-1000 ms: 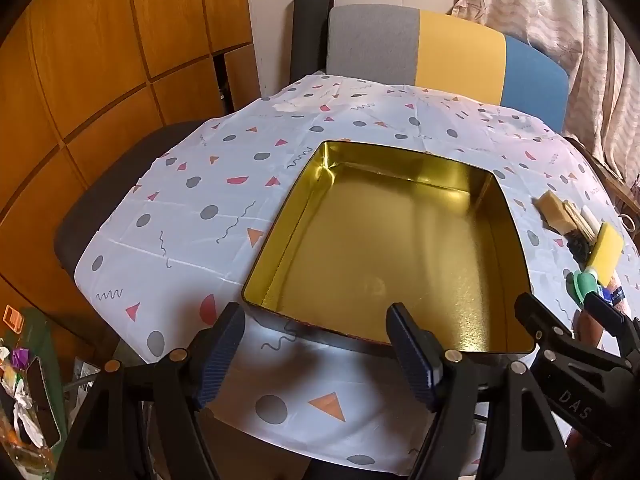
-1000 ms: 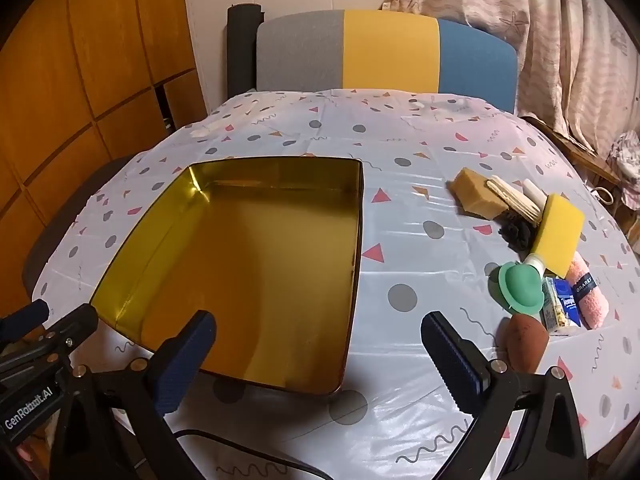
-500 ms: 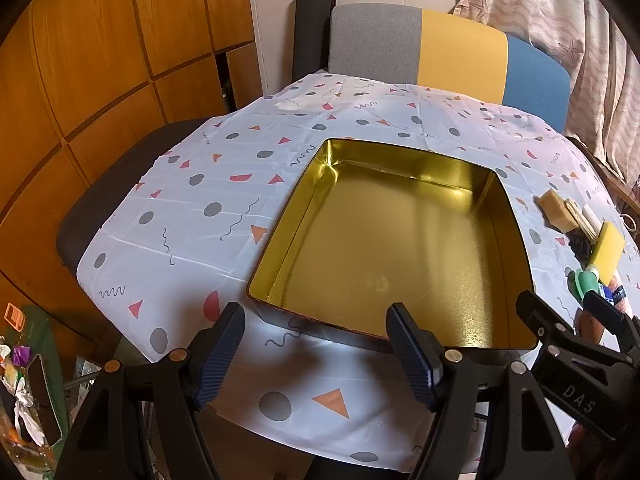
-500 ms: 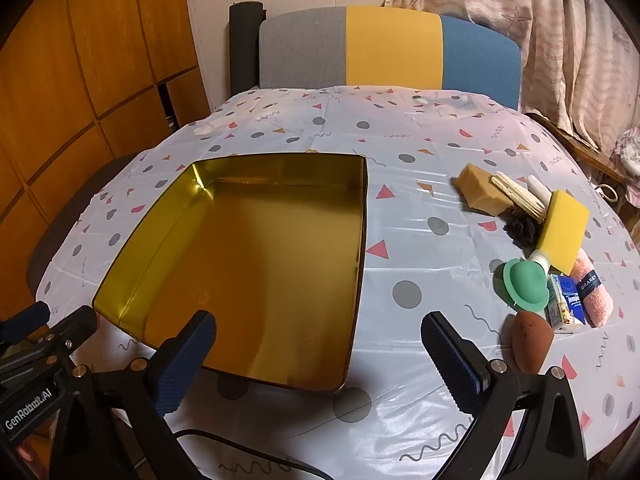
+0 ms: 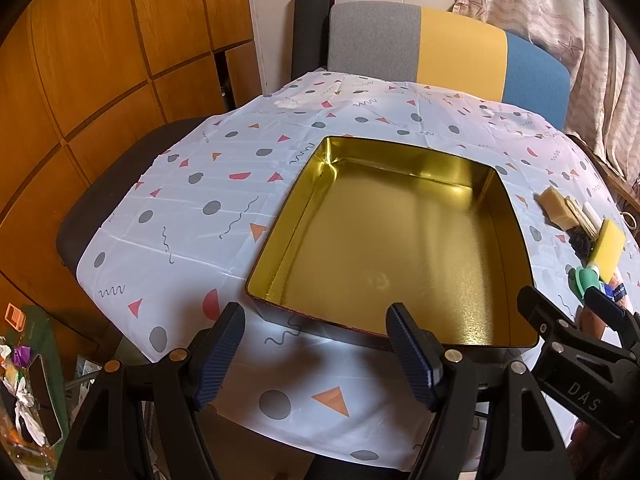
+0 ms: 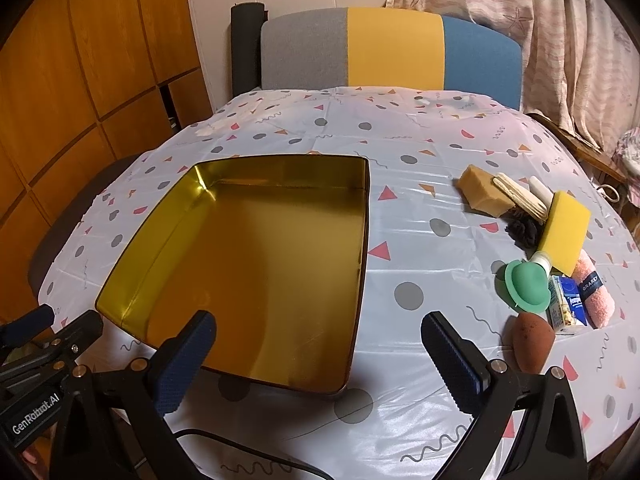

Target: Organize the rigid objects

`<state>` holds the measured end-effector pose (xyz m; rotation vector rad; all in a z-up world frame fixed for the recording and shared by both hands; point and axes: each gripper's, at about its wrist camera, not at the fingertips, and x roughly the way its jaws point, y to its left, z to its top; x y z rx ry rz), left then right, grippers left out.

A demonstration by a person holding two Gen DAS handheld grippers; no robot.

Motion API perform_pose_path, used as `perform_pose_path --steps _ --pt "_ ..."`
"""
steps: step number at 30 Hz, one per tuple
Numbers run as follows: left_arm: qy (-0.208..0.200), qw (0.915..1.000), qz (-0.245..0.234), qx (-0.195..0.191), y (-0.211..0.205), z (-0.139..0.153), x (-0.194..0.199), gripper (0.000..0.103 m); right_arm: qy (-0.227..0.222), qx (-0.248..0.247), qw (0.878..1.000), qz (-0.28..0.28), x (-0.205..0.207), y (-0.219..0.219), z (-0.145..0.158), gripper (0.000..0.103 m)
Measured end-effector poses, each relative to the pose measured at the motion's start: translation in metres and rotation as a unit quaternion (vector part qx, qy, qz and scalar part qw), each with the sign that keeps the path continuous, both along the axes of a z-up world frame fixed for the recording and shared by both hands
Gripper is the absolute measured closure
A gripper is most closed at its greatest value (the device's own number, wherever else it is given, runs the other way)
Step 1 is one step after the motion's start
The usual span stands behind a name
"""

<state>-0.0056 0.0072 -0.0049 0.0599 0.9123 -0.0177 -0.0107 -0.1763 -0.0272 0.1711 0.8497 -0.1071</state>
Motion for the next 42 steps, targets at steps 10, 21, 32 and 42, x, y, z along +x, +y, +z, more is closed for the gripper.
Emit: perform_pose_path --steps 10,21,32,42 --pt "0.002 1.0000 0.001 0.000 0.0003 -0.0014 0.0001 0.029 0.003 0.005 1.000 -0.003 -0.0003 -0.0015 -0.0026 0.000" --pt "0.002 1.0000 0.000 0.001 -0.0006 -0.0014 -0.0010 0.029 0.008 0.011 1.000 -0.006 -0.0010 -0.0038 -0.0044 0.000" --pt "0.008 1.0000 0.000 0.003 -0.0036 -0.0031 -0.0011 0.029 0.007 0.012 1.000 -0.007 -0.0025 -0.0049 -0.0040 0.000" --pt "0.009 0.9999 -0.004 0.005 -0.0062 -0.0031 -0.0018 0.029 0.006 0.015 1.000 -0.009 -0.0060 -0.0076 -0.0033 0.000"
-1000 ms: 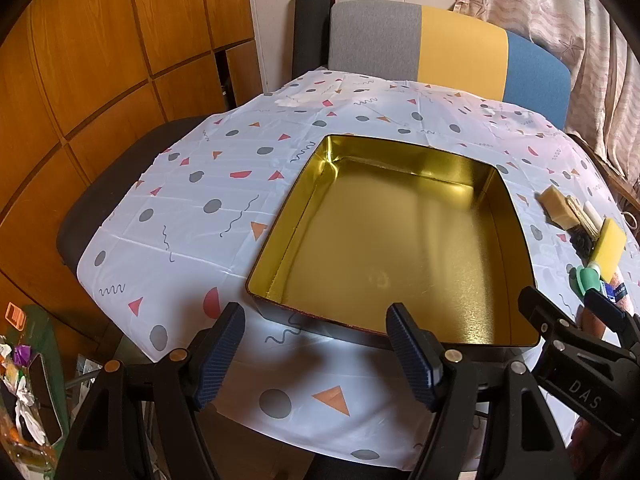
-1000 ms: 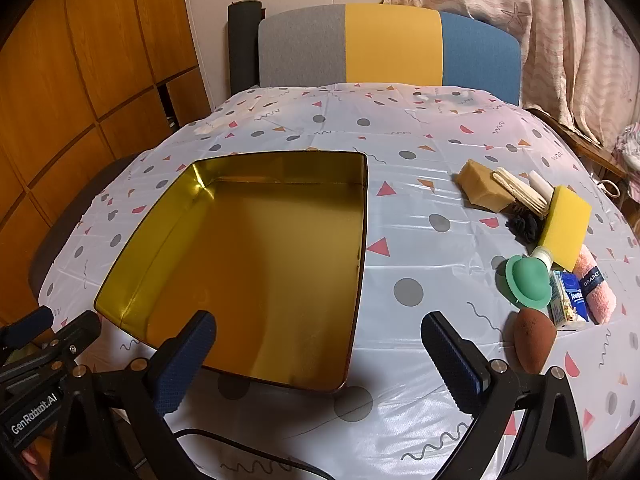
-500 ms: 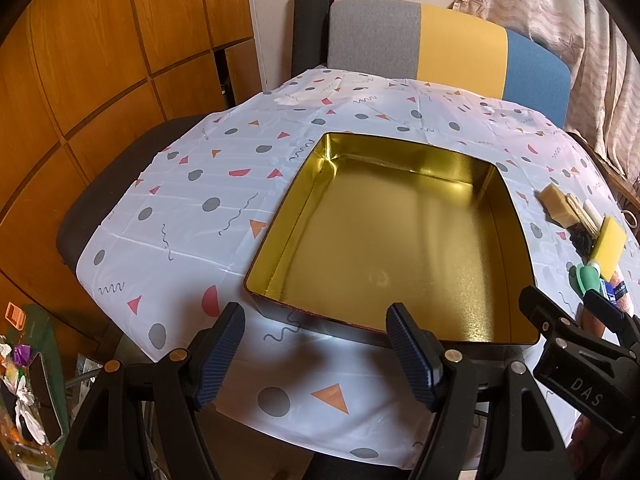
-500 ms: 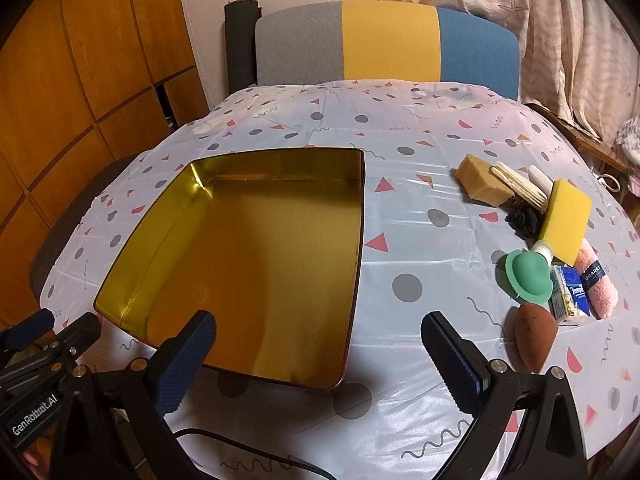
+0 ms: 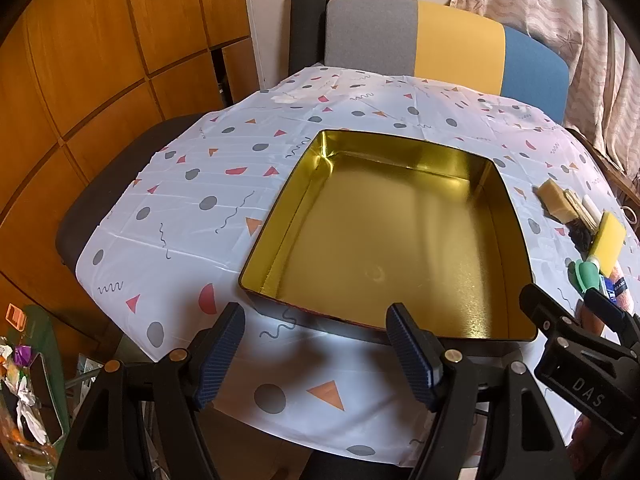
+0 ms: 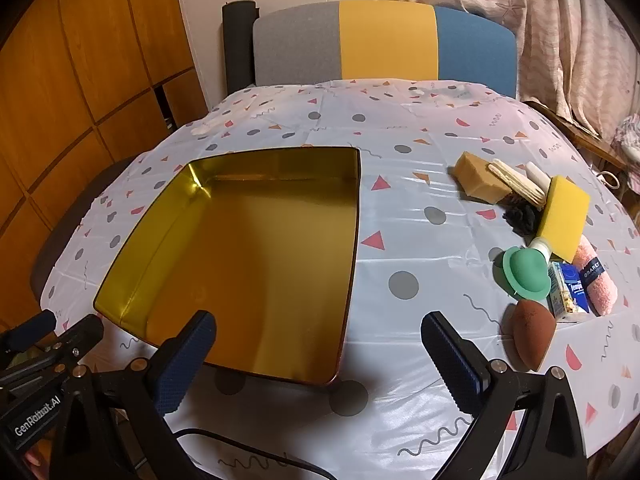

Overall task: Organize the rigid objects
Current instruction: 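Reach the left tool to the brown makeup sponge and close on it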

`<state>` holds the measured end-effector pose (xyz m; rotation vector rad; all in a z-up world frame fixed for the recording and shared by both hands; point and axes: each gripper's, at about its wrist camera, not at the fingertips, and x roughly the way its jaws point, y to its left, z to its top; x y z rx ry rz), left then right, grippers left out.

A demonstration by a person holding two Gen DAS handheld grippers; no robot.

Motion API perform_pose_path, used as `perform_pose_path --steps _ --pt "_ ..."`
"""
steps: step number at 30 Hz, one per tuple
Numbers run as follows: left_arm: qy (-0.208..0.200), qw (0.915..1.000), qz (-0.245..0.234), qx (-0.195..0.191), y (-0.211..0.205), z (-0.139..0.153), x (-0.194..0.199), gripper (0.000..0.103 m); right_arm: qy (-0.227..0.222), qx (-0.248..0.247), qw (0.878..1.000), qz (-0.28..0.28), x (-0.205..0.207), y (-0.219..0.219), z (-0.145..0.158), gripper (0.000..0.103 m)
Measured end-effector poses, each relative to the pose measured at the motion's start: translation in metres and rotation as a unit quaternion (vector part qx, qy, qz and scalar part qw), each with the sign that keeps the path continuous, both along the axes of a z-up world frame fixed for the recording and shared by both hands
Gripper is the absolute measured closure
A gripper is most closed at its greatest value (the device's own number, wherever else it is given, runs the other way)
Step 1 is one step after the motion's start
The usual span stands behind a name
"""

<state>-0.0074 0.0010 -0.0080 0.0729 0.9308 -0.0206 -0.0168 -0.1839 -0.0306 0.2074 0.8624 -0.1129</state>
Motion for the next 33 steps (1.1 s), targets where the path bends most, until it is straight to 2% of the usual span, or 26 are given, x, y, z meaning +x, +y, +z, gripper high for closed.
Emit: perform_pose_path --steps 10,12,13,16,18,22,27,33 --pt "0.012 0.9998 -0.011 -0.013 -0.004 -0.001 0.000 0.029 -0.010 -0.001 1.000 -0.004 -0.004 -0.006 0.004 0.000" --pt "0.020 0.9985 -0.032 -0.040 -0.004 -0.003 0.000 0.029 -0.019 -0.004 1.000 -0.002 -0.008 -0.010 0.006 0.000" --pt "0.025 0.9964 -0.047 -0.066 -0.004 -0.004 -0.001 0.029 -0.027 -0.009 1.000 -0.001 -0.012 -0.012 0.008 0.000" --pt "0.035 0.9852 -0.084 -0.145 -0.006 -0.009 -0.003 0.029 -0.048 -0.032 0.998 -0.010 -0.024 -0.024 0.011 0.000" --pt "0.047 0.9792 -0.102 -0.169 -0.015 -0.012 -0.004 0.029 -0.053 -0.044 0.997 -0.021 -0.031 -0.035 0.011 0.000" --pt "0.067 0.9769 -0.139 -0.148 -0.047 -0.016 -0.008 0.029 -0.059 -0.030 0.996 -0.059 -0.052 -0.075 0.004 0.000" --pt "0.094 0.9578 -0.192 -0.192 -0.087 -0.013 -0.006 0.029 -0.056 -0.019 0.991 -0.124 -0.086 -0.133 -0.011 0.000" --pt "0.084 0.9553 -0.221 -0.177 -0.141 -0.002 0.000 0.029 -0.031 -0.045 0.976 -0.213 -0.131 -0.203 -0.030 0.000"
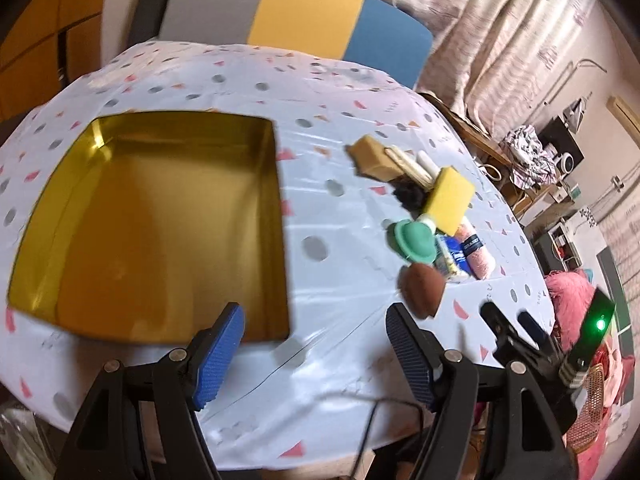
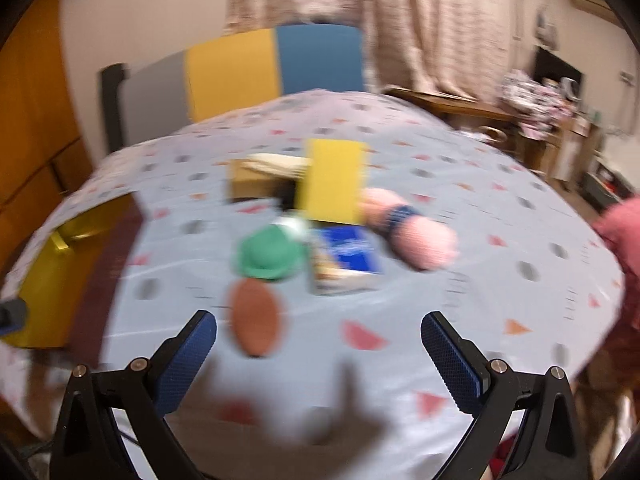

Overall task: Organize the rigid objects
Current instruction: 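Reach the left tool to the brown makeup sponge and close on it, then carry the brown sponge with the left tool while the right tool grasps the Tempo tissue pack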

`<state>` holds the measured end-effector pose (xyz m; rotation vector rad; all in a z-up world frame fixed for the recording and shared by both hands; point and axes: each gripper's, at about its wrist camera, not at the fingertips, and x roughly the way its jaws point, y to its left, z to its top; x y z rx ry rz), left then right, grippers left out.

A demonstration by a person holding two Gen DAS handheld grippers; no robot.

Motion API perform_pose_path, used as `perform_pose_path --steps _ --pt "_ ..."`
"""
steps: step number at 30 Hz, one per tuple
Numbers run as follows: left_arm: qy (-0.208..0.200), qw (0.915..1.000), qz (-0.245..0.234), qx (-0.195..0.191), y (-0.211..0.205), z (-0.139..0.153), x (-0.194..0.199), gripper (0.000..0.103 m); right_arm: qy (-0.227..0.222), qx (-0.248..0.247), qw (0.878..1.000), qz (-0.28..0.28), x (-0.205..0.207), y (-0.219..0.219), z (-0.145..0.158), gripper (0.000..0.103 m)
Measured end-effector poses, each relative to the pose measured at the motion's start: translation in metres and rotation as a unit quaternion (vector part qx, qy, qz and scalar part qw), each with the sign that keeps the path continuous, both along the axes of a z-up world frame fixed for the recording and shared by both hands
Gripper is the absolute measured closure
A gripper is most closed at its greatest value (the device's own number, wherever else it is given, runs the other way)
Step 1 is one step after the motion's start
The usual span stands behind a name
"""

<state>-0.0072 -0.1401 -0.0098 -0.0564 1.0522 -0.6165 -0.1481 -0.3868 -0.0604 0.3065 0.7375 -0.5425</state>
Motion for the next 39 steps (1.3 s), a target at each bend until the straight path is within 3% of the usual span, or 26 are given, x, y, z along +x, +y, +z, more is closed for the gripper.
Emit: perform_pose_path --steps 6,9,14,17,22,24,26,28,29,34,39 --pt "0.000 0.9991 -0.036 0.021 -0.071 -0.022 -0.001 0.029 0.000 0.014 0.997 -0.074 -0.040 -0.051 -0.008 0.000" --pt "0.040 0.9963 -0.074 0.017 -0.110 -0.040 0.000 0.029 0.000 0.018 0.995 -0.096 -0.053 -0.064 -0.009 0.000" --pt "0.076 0.9929 -0.092 0.004 -0.154 -0.063 0.007 0.029 -0.004 0.031 0.993 -0.111 -0.064 -0.077 -0.013 0.000" --pt "0.056 0.9926 -0.106 0.019 -0.168 -0.069 0.006 0.026 -0.008 0.037 0.993 -0.110 -0.068 -0.080 -0.015 0.000" --pt "0.010 0.9895 -0.121 0.079 -0.191 -0.084 0.001 0.025 -0.022 0.055 0.994 -0.095 -0.064 -0.083 -0.022 0.000" --pt "0.007 0.9896 -0.125 0.071 -0.192 -0.087 0.001 0.025 -0.031 0.063 0.994 -0.088 -0.061 -0.083 -0.024 0.000" --pt "-0.003 0.9905 -0.125 0.059 -0.190 -0.088 -0.001 0.030 -0.032 0.069 0.994 -0.083 -0.054 -0.083 -0.027 0.000" --pt "0.002 0.9906 -0.134 0.027 -0.187 -0.091 -0.002 0.056 -0.033 0.074 0.994 -0.072 -0.045 -0.082 -0.029 0.000" --pt "0.013 0.9903 -0.137 0.015 -0.185 -0.092 -0.001 0.059 -0.033 0.075 0.994 -0.067 -0.041 -0.082 -0.030 0.000" --pt "0.014 0.9896 -0.143 0.001 -0.171 -0.090 -0.007 0.062 -0.035 0.090 0.995 -0.034 -0.013 -0.082 -0.036 0.000" --pt "0.004 0.9885 -0.151 -0.003 -0.153 -0.084 -0.015 0.066 -0.027 0.073 0.997 0.006 0.023 -0.075 -0.039 0.000"
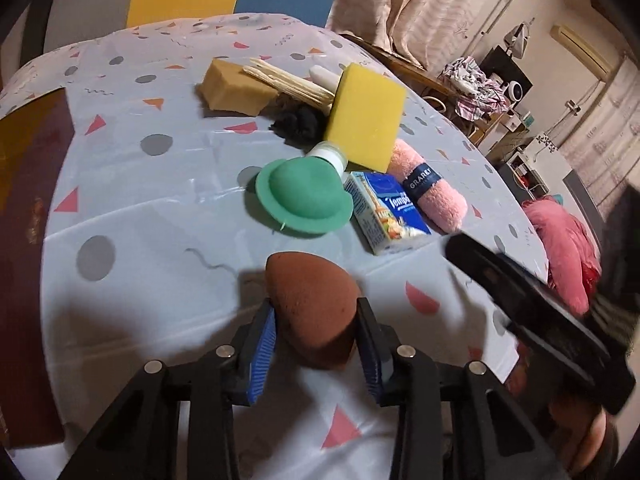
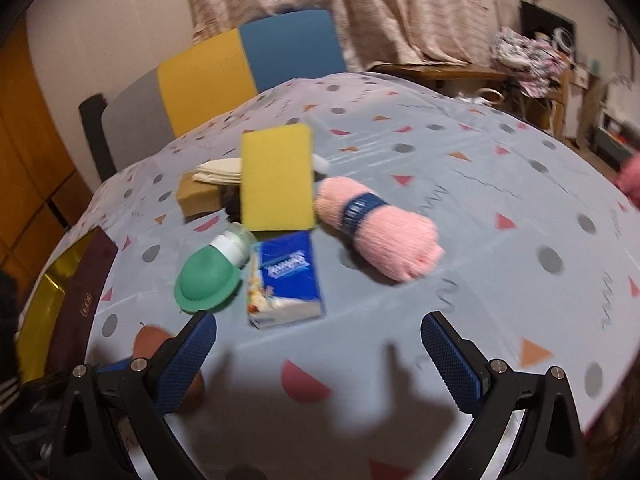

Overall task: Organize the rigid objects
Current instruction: 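Carry the brown sponge with the left tool while the right tool grasps the Tempo tissue pack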

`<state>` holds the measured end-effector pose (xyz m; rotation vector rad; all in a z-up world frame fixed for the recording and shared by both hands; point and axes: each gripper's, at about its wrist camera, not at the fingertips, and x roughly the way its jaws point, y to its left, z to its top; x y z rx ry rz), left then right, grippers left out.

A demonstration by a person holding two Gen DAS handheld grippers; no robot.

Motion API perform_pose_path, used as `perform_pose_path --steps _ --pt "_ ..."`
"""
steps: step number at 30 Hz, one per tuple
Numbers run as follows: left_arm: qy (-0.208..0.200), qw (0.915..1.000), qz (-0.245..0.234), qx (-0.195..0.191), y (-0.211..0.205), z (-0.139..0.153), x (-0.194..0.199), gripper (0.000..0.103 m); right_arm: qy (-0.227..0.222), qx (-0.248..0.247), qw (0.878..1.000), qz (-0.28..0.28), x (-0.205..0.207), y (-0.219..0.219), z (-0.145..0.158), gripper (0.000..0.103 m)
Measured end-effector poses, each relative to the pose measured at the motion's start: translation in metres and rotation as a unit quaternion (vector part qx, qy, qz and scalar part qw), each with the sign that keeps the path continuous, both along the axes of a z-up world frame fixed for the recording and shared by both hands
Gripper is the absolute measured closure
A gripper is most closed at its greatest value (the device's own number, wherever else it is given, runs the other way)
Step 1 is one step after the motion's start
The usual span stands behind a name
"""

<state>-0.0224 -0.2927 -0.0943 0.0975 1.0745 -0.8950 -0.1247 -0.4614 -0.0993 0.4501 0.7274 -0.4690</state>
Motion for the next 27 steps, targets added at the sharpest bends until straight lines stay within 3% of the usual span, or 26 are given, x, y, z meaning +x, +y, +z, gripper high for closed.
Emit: perform_pose_path --steps 4,7,12,15,27 --pt "-0.018 0.9998 -0.010 0.003 0.011 0.003 -0.008 0.066 0.015 -0.021 0.999 0.023 0.028 0.004 -0.005 0.002" --pt "-0.026 0.9996 -0.009 0.003 0.020 0.006 -0.010 0.066 0.048 -0.036 0.998 0.030 0.049 0.004 -0.015 0.011" --pt "-0.026 0.9996 0.005 -0.001 0.035 0.010 -0.004 0.067 0.074 -0.035 0.996 0.028 0.063 -0.001 -0.032 0.038" --pt "-0.026 0.9995 0.014 -0.011 0.046 0.014 -0.001 0.067 0.078 -0.043 0.996 0.025 0.060 0.000 -0.035 0.047" --pt "-0.032 0.9980 0.024 -0.048 0.083 0.041 0.004 0.067 0.041 0.010 0.999 0.026 0.025 0.028 -0.020 0.050"
